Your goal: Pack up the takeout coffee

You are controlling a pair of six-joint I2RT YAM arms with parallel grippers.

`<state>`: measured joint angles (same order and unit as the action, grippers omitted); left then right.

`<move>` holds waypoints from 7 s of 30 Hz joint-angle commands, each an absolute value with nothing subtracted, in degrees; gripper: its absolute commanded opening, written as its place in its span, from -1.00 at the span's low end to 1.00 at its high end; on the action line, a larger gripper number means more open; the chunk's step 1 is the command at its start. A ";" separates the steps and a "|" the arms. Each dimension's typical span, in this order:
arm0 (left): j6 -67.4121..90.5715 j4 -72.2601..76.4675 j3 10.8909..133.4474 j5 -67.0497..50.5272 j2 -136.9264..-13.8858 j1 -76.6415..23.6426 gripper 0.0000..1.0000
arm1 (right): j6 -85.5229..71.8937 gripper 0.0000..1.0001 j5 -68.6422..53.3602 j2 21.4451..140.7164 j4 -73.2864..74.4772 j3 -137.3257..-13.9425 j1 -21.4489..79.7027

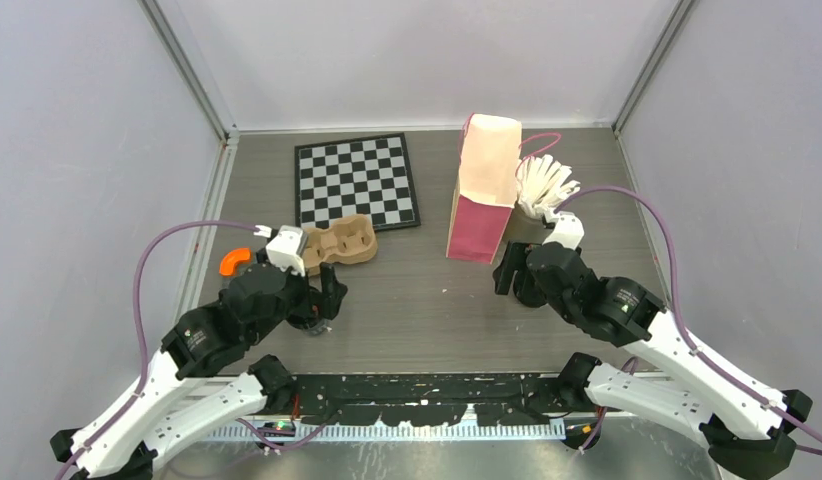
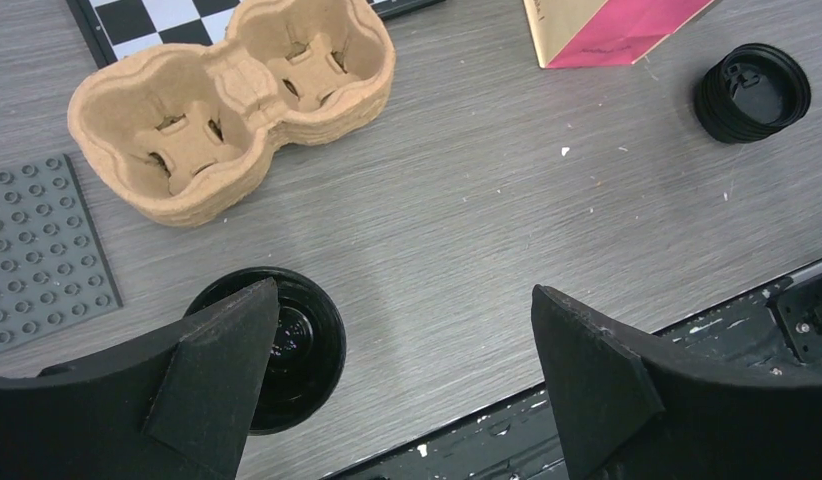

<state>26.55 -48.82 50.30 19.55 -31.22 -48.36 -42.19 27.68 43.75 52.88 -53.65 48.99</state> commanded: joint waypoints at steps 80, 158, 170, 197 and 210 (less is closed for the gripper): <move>35.02 -55.38 51.74 23.21 -54.63 -45.53 -1.00 | -40.43 0.81 20.30 37.92 48.35 -49.31 48.90; 24.18 -69.77 78.55 16.07 -54.32 -45.53 -1.00 | -37.63 0.76 4.14 61.88 8.38 -49.43 53.52; 23.06 -61.92 78.93 10.31 -63.69 -49.00 -1.00 | -38.47 0.75 16.70 45.40 32.53 -57.35 53.50; 19.03 -39.09 73.87 31.05 -94.06 -73.69 -1.00 | -39.99 0.75 28.38 28.16 47.84 -57.22 53.48; 22.59 -39.91 74.41 27.63 -87.85 -76.04 -0.37 | -42.26 0.75 29.02 28.21 49.29 -53.44 53.52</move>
<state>20.67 -40.21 73.38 28.36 -94.65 -75.92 -40.86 27.44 27.75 49.82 -54.35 53.30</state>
